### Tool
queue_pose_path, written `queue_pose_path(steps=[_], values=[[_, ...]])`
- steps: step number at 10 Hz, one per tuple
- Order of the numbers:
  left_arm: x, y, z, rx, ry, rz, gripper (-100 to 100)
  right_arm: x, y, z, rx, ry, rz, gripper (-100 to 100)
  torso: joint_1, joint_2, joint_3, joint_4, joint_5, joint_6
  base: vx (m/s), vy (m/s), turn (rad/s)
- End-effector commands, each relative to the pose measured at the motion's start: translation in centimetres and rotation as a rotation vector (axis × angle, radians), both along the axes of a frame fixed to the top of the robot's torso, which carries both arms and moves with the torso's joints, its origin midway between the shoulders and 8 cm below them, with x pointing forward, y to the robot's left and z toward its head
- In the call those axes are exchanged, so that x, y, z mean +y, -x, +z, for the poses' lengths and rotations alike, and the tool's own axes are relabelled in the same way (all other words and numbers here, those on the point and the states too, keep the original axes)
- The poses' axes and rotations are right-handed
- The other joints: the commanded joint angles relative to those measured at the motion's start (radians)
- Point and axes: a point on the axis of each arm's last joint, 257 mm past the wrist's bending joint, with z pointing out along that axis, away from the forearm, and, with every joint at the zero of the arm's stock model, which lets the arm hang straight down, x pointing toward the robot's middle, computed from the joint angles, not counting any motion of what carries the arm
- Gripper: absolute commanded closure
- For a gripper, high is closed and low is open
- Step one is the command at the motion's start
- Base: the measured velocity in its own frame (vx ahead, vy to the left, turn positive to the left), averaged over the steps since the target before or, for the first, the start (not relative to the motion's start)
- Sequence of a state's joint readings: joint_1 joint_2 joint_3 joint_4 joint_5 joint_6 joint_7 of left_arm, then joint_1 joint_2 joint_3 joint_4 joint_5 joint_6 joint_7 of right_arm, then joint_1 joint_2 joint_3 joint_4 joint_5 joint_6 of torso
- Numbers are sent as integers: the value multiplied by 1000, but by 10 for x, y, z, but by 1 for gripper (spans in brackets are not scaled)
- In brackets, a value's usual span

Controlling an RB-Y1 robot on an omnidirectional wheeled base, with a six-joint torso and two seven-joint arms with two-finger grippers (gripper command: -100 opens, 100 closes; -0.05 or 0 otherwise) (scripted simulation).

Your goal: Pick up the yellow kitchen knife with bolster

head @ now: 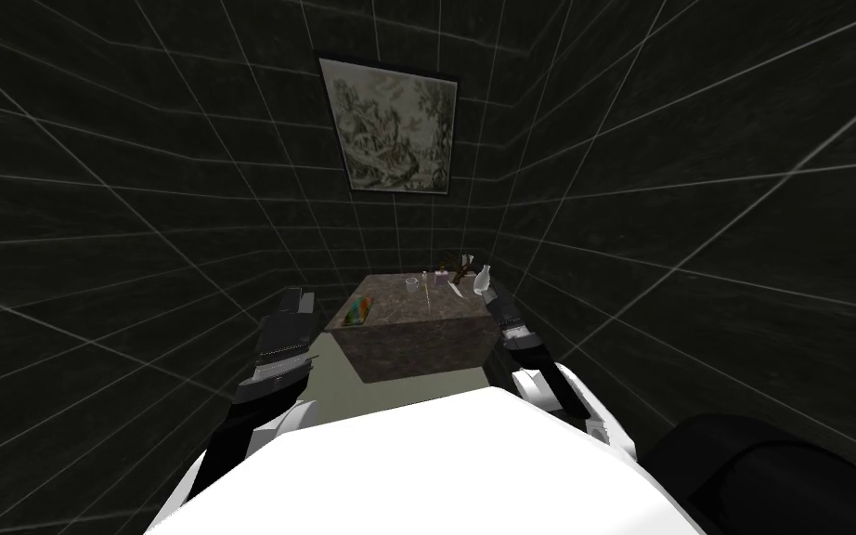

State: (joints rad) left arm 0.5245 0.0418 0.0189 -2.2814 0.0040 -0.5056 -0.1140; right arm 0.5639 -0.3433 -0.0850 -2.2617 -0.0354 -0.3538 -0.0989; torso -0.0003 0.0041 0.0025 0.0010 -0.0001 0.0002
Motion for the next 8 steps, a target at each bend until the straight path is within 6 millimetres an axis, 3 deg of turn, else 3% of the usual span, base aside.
queue_pose_path(steps=[1,8], values=[[0,0,0,0,0,0,0,-6,-2,-13,47,34,1,-100,0,0,0,0,0,0,-71,11,169],[0,0,0,0,0,0,0,-21,-3,-53,201,170,35,-100,0,-1,0,0,0,-1,-58,14,157]])
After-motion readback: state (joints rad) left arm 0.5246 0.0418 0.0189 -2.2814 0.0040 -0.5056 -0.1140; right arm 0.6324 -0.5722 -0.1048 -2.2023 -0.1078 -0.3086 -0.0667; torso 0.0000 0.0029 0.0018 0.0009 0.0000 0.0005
